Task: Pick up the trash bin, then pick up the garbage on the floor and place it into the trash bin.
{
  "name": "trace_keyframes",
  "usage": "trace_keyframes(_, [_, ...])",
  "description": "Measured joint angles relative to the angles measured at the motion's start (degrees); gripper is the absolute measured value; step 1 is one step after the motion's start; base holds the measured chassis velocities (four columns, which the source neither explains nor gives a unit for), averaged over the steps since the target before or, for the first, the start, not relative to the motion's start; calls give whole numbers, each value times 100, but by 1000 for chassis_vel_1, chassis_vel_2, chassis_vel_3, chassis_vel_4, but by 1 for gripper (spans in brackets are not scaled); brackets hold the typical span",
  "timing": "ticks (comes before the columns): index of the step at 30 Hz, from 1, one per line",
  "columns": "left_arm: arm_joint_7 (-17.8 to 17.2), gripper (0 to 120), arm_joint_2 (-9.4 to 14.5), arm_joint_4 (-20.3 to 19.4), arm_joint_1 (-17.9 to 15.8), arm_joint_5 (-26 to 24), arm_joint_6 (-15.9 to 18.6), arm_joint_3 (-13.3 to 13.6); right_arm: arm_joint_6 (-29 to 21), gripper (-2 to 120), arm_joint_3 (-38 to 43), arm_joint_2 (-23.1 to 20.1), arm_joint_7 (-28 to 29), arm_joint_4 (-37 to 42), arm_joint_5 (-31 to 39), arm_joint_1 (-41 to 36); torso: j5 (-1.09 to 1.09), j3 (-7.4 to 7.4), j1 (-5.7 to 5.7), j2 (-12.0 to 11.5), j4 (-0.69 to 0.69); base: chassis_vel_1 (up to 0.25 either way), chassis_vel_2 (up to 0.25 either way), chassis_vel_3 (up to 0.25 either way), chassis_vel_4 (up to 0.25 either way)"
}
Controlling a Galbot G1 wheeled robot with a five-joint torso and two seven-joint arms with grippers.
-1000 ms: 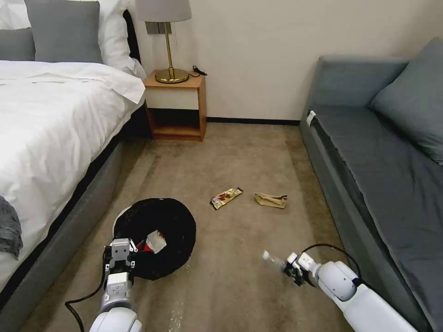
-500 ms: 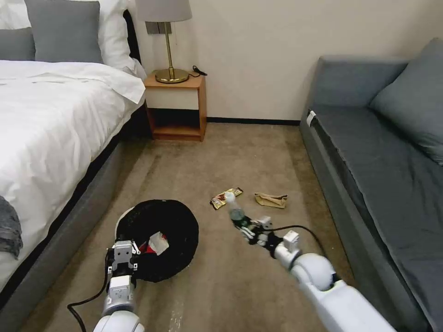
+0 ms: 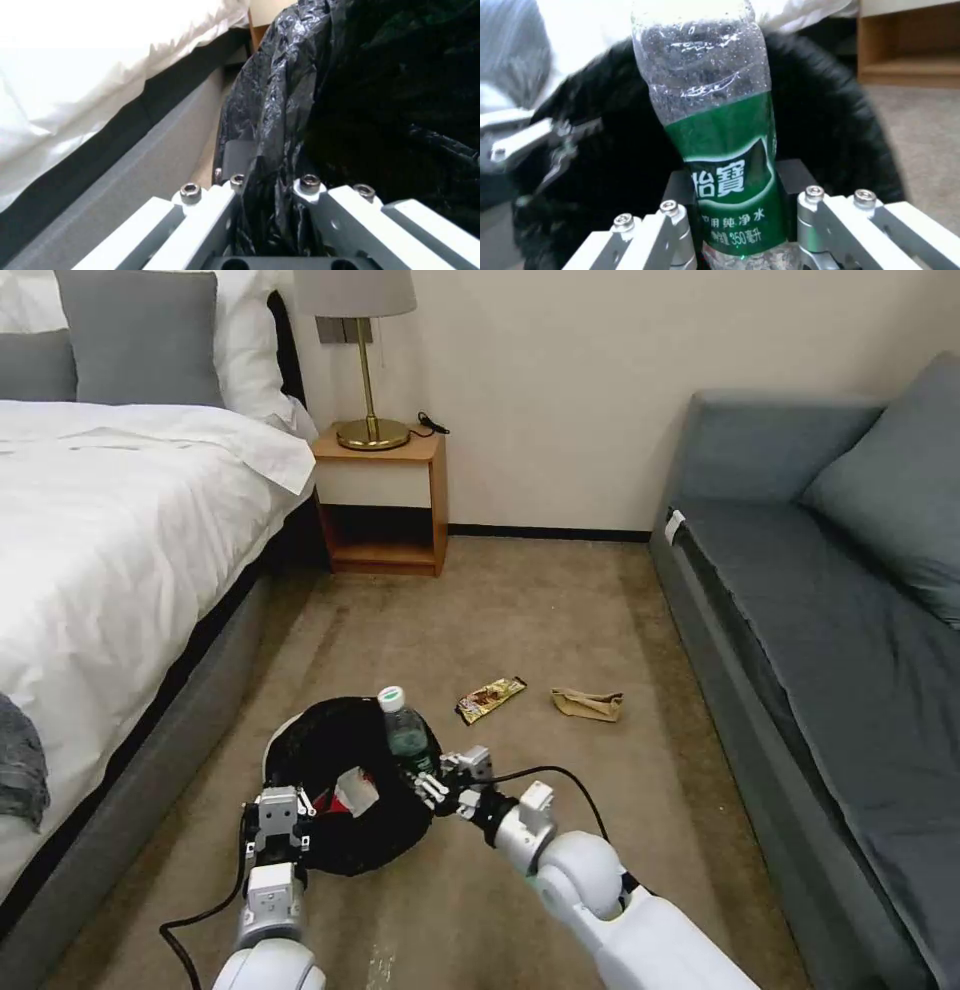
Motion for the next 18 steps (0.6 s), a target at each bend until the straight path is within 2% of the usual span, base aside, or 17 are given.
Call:
trace_keyframes(6, [34, 1, -63, -20, -34, -17, -95, 168, -201, 30, -247, -138, 59, -24, -307, 110, 0, 0, 0, 0, -1, 0, 0, 0, 0])
trace_keyframes(9, [42, 1, -110, -22, -41, -10, -104, 257, -444, 31, -410, -75, 844, -221, -770, 137, 2, 0, 0, 0, 0, 0, 0, 0, 0])
trace_keyframes(10, [43, 1, -118, -22, -44, -5, -105, 271, -533, 36, -442, -60, 1091, -258, -855, 147, 1, 0, 0, 0, -1, 0, 0, 0, 0])
trace_keyframes(11, [43, 1, -118, -22, -44, -5, -105, 271, -533, 36, -442, -60, 1091, -258, -855, 147, 1, 0, 0, 0, -1, 0, 0, 0, 0])
trace_keyframes(14, [55, 1, -125, -15, -73, 7, -104, 290, -674, 50, -499, -45, 1484, -269, -1029, 179, 1, 0, 0, 0, -1, 0, 0, 0, 0])
trace_keyframes(15, [55, 1, -125, -9, -89, 12, -103, 289, -723, 54, -514, -53, 1535, -246, -1037, 194, 1, 0, 0, 0, -1, 0, 0, 0, 0])
trace_keyframes(16, [55, 1, -125, -9, -89, 12, -103, 289, -723, 54, -514, -53, 1535, -246, -1037, 194, 1, 0, 0, 0, -1, 0, 0, 0, 0])
trace_keyframes(18, [53, 1, -125, -5, -108, 23, -103, 269, -790, 64, -548, -79, 1594, -184, -1029, 226, 1, 0, 0, 0, -1, 0, 0, 0, 0])
